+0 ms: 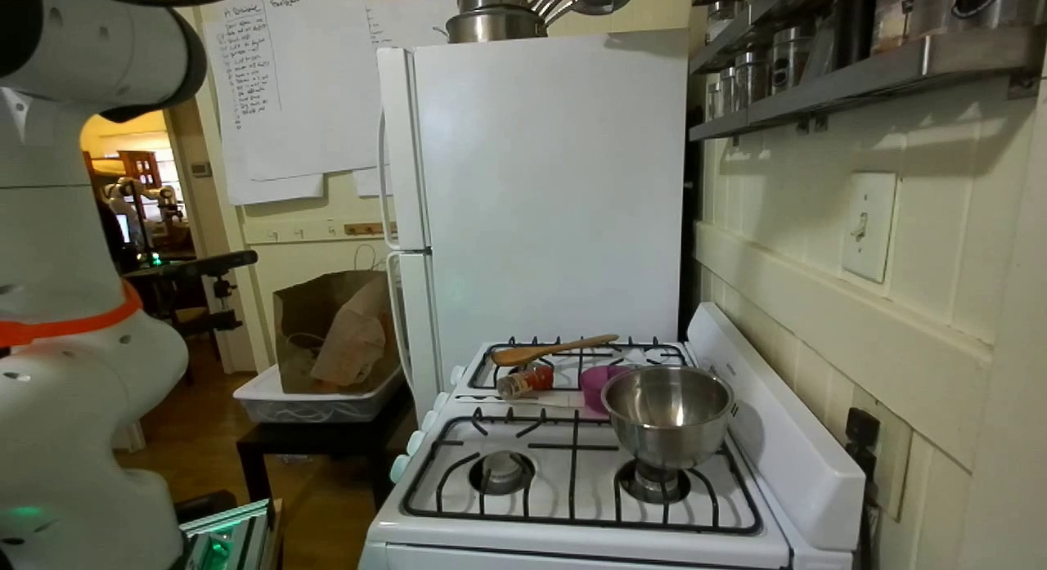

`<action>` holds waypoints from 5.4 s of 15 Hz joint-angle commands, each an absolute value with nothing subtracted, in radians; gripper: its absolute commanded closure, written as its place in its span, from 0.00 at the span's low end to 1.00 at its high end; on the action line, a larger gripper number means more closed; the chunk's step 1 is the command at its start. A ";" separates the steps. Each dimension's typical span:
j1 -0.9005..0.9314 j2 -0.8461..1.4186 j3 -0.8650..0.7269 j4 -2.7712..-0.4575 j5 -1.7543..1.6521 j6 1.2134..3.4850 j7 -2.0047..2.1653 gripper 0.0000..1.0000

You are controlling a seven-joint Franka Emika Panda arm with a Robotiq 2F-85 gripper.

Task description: Pick up one jar from the topmost shelf and shake it over the silver bowl on the right then place it back on the shelf.

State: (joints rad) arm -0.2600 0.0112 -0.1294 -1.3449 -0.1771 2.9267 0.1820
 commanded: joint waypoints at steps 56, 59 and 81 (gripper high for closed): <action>0.065 -0.413 -0.185 -1.559 0.414 2.502 -0.163 0.52; 0.102 -0.454 -0.212 -1.601 0.445 2.465 -0.182 0.52; -0.071 -0.761 -0.272 -2.199 0.597 2.140 0.315 0.77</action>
